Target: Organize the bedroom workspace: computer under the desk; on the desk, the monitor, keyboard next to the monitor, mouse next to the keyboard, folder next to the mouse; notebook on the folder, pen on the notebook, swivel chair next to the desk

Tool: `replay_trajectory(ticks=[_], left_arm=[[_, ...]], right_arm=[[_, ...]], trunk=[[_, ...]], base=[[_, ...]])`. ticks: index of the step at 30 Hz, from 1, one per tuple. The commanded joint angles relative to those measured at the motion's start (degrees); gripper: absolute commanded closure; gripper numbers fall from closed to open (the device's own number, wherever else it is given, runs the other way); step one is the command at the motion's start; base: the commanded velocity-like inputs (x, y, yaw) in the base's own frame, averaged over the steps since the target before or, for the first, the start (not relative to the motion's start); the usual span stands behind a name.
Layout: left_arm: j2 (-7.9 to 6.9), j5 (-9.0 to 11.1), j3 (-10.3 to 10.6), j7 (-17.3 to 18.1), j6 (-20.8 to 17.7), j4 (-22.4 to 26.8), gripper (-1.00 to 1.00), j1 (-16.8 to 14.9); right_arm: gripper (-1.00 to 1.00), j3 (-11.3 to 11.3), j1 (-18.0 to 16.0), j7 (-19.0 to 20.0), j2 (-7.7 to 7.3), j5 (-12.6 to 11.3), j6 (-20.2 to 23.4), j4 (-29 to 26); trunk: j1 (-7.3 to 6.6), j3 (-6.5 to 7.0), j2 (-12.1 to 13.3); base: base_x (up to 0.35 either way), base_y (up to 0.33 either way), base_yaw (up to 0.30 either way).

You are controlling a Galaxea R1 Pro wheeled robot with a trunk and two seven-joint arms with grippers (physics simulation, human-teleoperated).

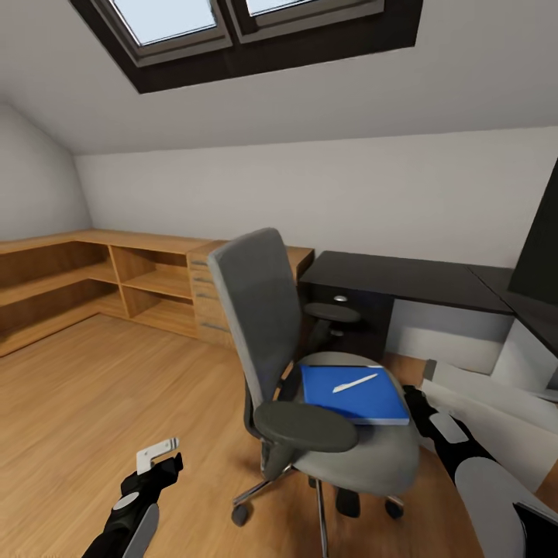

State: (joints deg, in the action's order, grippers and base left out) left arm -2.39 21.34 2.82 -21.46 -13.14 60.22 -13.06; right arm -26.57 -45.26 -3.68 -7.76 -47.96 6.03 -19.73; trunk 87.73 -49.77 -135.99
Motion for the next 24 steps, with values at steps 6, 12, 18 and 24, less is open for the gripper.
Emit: replay_trajectory(ticks=[6,12,18,24], left_arm=[[-0.07,0.5,0.3,-0.5,-0.1,0.1,-1.00,0.0],[-0.07,0.5,0.3,-0.5,-0.1,0.1,-1.00,0.0],[-0.07,0.5,0.3,-0.5,-0.1,0.1,-1.00,0.0],[-0.07,0.5,0.4,-0.5,-0.2,0.0,-1.00,0.0]], right_arm=[[-1.00,-0.1,0.0,-0.3,0.02,-0.6,0.3,-0.1],[-1.00,-0.1,0.0,-0.3,0.02,-0.6,0.3,-0.1],[-1.00,-0.1,0.0,-0.3,0.02,-0.6,0.3,-0.1],[-1.00,-0.1,0.0,-0.3,0.02,-0.6,0.3,-0.1]], trunk=[[-0.01,-0.36,0.0],[-0.01,-0.70,0.0],[-0.01,-1.04,0.0],[-0.01,-1.39,0.0]], base=[[0.000,0.000,0.160],[0.000,0.000,0.168],[0.000,0.000,0.169],[0.000,0.000,0.170]])
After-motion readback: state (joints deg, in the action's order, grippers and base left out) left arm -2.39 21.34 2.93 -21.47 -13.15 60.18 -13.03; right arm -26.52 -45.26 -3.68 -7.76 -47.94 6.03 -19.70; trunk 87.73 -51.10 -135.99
